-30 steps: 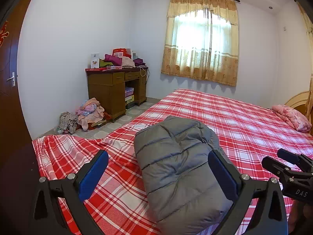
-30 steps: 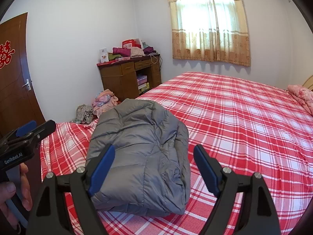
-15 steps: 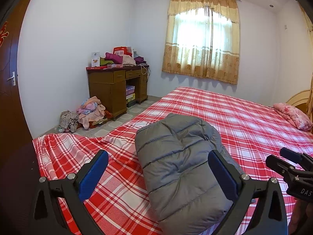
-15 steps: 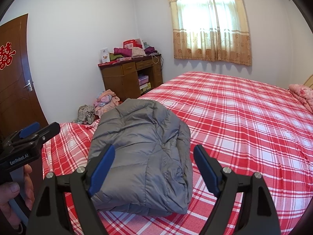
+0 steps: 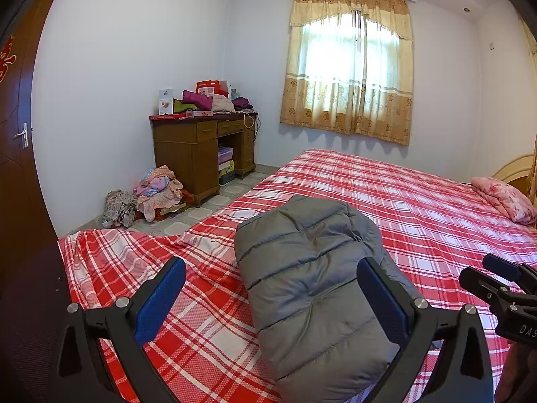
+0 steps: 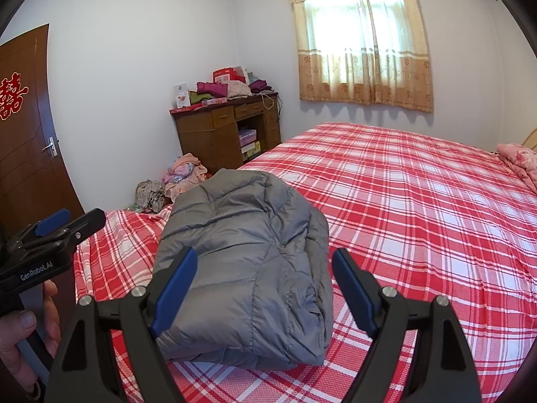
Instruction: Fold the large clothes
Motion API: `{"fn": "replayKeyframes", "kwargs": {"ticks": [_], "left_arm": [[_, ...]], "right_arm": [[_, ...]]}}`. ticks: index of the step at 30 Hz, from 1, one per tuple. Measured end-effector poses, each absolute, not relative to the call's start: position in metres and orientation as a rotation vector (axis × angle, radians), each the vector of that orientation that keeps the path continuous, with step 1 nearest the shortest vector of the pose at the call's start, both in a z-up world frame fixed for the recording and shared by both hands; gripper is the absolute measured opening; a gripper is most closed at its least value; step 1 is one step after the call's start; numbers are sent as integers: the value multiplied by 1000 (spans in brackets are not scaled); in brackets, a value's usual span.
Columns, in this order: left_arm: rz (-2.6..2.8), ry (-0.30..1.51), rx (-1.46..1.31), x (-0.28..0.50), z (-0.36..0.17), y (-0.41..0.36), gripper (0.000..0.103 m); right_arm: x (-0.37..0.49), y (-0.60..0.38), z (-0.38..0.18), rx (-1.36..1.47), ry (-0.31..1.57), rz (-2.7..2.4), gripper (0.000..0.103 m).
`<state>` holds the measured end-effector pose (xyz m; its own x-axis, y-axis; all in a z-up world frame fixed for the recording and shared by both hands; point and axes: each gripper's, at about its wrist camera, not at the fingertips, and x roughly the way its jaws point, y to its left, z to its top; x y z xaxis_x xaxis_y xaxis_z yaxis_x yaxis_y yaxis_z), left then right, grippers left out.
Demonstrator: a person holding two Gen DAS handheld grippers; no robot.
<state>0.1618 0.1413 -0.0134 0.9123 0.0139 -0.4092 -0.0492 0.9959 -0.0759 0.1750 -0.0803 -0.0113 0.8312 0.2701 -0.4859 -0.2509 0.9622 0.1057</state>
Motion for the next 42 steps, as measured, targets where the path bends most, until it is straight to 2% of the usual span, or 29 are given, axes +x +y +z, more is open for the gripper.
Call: {"fn": "replayKeyframes", "kwargs": {"ticks": [42], "left_arm": [[90,402,-65,164,-15,139,102]], "right_arm": [[175,-78,-10,24,511,287,85]]}}
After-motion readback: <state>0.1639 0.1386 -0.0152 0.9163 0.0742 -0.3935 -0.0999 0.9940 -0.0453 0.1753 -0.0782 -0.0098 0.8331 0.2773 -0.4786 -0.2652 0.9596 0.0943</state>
